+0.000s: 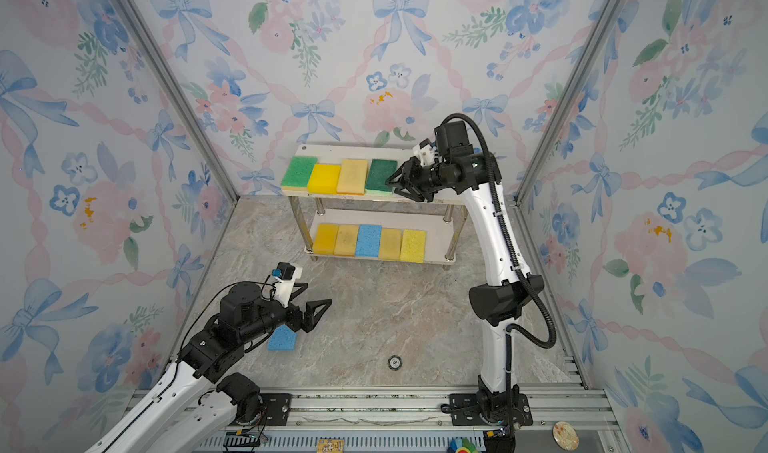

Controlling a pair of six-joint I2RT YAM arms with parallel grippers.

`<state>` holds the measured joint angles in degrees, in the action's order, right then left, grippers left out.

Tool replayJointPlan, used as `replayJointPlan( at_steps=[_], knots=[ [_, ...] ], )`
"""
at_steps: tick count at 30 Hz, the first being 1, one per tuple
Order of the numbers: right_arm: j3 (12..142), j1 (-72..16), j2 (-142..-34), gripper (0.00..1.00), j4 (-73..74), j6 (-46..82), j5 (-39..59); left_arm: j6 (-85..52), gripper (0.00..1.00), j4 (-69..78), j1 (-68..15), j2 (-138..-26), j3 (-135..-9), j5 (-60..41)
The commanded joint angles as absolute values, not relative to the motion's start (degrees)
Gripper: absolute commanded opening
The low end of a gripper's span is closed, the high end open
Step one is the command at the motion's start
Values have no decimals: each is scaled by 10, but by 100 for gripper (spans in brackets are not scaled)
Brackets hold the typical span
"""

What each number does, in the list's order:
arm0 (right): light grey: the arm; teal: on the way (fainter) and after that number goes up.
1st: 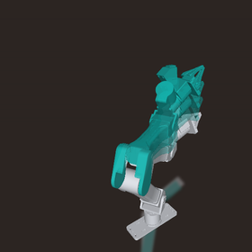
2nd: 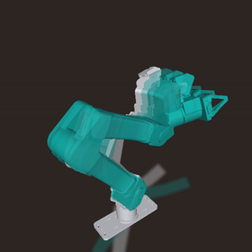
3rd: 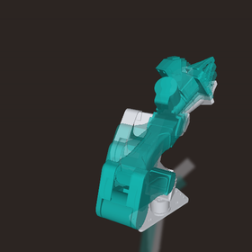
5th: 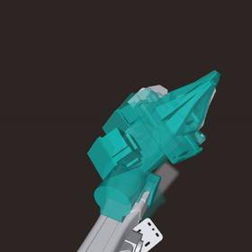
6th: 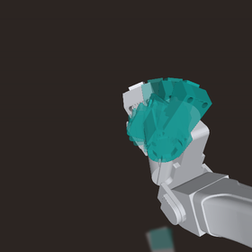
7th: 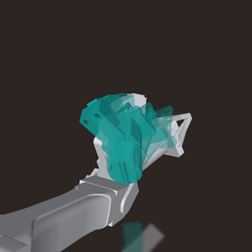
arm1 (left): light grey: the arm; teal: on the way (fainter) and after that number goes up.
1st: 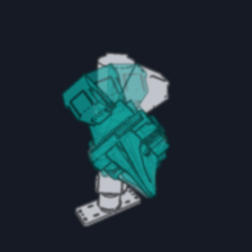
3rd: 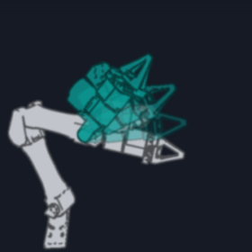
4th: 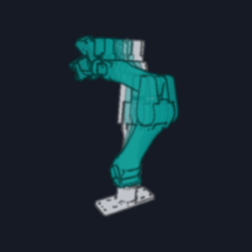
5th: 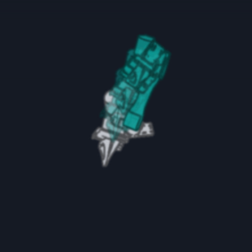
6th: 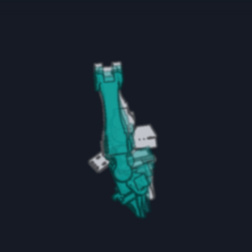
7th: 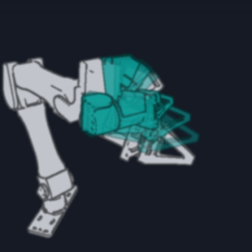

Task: Place and organize the cleaning sponges onto the shelf
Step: 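Lower the green sponge onto the top shelf beside the pale yellow sponge, then open the right gripper to release the green sponge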

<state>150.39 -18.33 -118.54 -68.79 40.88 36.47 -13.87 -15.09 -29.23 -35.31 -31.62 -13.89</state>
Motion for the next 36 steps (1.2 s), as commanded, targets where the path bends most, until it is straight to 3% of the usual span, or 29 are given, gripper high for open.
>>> replayJointPlan(
  at_steps=[1, 9, 30, 36],
  knots=[
    [1504, -173, -1178, 47, -686, 398, 363, -129, 98, -145, -292, -349, -308, -139],
    [1484, -164, -1177, 56, -628, 409, 373, -129, 98, -145, -291, -349, -308, -139],
    [1484, -178, -1215, 57, -569, 428, 390, -129, 98, -145, -292, -351, -307, -139],
    [1477, -177, -1193, 57, -584, 400, 357, -130, 98, -145, -293, -350, -307, -137]
  ],
)
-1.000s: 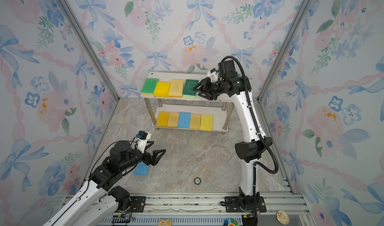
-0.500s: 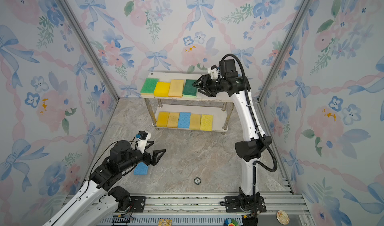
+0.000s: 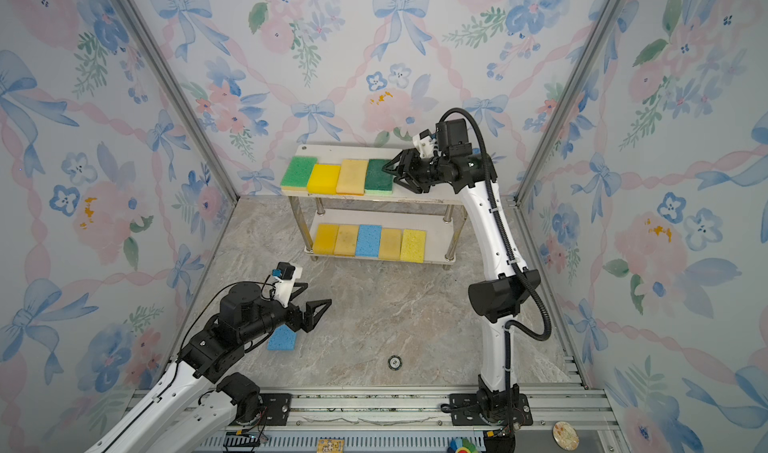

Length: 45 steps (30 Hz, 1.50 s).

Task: Place and organize the cleaning sponges onto the shelf
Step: 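Open the right gripper to release the green sponge, then withdraw the right gripper from the shelf while the left gripper lowers toward the blue sponge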

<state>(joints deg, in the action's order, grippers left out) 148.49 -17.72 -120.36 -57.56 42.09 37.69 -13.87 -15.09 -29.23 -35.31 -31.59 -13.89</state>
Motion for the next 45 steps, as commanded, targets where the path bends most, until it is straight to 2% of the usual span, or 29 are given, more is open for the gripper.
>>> replayJointPlan(
  at_steps=[1, 6, 13, 23, 30, 37, 45],
  knots=[
    [1475, -176, -1185, 57, -583, 395, 352, -130, 98, -145, -293, -350, -307, -137],
    [1402, -177, -1101, 58, -536, 368, 332, -131, 98, -145, -293, -351, -307, -133],
    [1156, -176, -911, 63, -361, 393, 345, -132, 98, -145, -293, -348, -307, -128],
    [893, -199, -721, 68, -268, 437, 366, -132, 98, -145, -292, -348, -308, -124],
    [741, -286, -595, 71, -284, 400, 274, -136, 98, -145, -292, -348, -308, -115],
    [622, -378, -536, 75, -301, 378, 173, -148, 98, -146, -292, -352, -309, -102],
    [523, -453, -555, 79, -278, 384, 121, -187, 98, -146, -292, -358, -315, -64]
  ],
)
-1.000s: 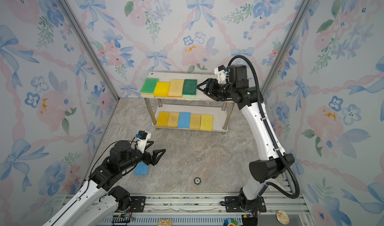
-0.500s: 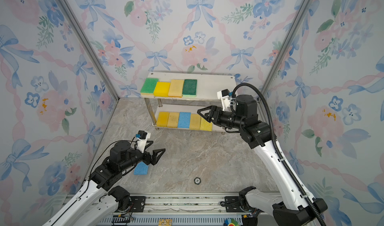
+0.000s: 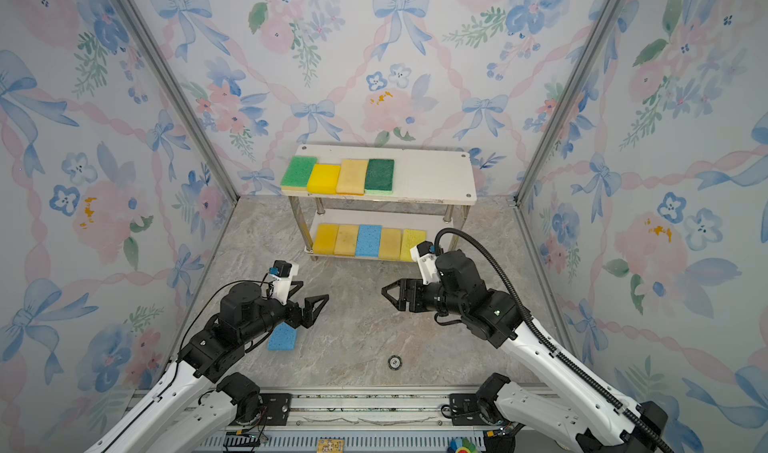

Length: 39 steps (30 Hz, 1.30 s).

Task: Place and organize the cleaning sponges onto the shelf
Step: 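Withdraw the right gripper from the shelf while the left gripper lowers toward the blue sponge, then grasp the blue sponge with the left gripper and lift it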

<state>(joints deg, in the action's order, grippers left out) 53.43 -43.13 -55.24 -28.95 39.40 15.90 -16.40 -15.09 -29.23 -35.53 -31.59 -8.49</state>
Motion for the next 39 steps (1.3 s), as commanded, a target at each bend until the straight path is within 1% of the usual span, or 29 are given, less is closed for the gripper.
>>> replayJointPlan(
  at_steps=[1, 5, 9, 14, 22, 28, 33, 39],
  knots=[
    [521, -460, -561, 79, -282, 382, 115, -201, 98, -146, -292, -360, -316, -62],
    [511, -479, -577, 80, -281, 380, 104, -295, 98, -160, -292, -393, -326, -40],
    [507, -489, -584, 81, -279, 381, 101, -398, 98, -210, -292, -415, -329, 14],
    [499, -496, -585, 82, -277, 384, 94, -474, 98, -268, -292, -420, -321, 54],
    [498, -511, -600, 83, -264, 390, 91, -482, 98, -284, -292, -408, -306, 135],
    [511, -524, -610, 84, -269, 386, 83, -486, 98, -295, -292, -498, -311, 205],
    [515, -531, -606, 84, -277, 381, 74, -484, 98, -294, -292, -575, -311, 227],
    [503, -531, -592, 85, -277, 378, 70, -486, 98, -294, -286, -613, -310, 247]
  ],
)
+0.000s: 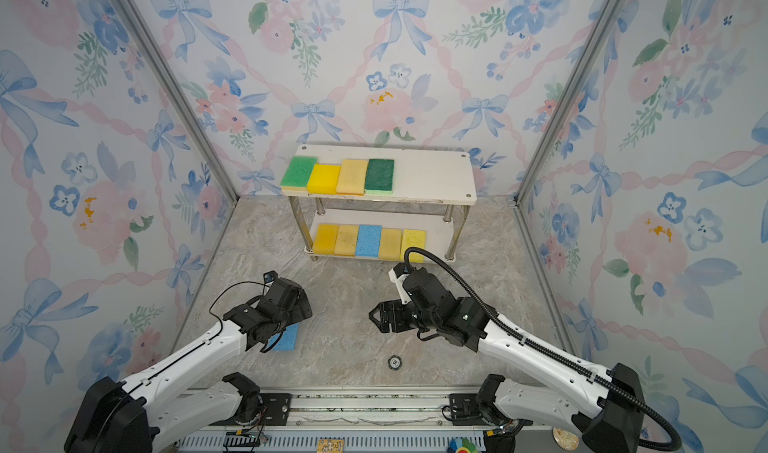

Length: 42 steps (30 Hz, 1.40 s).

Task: Place and organize the cleaning sponges onto the shelf
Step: 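Grasp the blue sponge with the left gripper and lift it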

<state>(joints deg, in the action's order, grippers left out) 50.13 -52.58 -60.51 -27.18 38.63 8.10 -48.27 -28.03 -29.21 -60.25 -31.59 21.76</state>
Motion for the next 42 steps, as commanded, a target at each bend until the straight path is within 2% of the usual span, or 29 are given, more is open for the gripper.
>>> replayJointPlan(
  at_steps=[1, 12, 19, 22, 25, 27, 28, 37, 42],
  knots=[
    [502, -531, -591, 85, -277, 377, 69, -485, 98, -294, -282, -622, -310, 245],
    [477, -531, -559, 87, -270, 381, 62, -458, 98, -294, -231, -724, -328, 207],
    [470, -531, -520, 88, -292, 374, 42, -446, 98, -293, -228, -774, -338, 162],
    [468, -530, -508, 88, -295, 374, 35, -441, 94, -293, -227, -788, -341, 140],
    [464, -531, -503, 89, -292, 377, 32, -440, 85, -292, -228, -789, -343, 117],
    [463, -531, -503, 89, -290, 378, 32, -443, 70, -290, -228, -781, -344, 91],
    [464, -531, -504, 89, -289, 378, 31, -443, 67, -290, -228, -777, -345, 82],
    [477, -531, -512, 89, -293, 372, 31, -496, 66, -272, -256, -725, -365, -12],
    [484, -530, -510, 89, -306, 368, 28, -590, 67, -204, -301, -693, -376, -63]
  ],
)
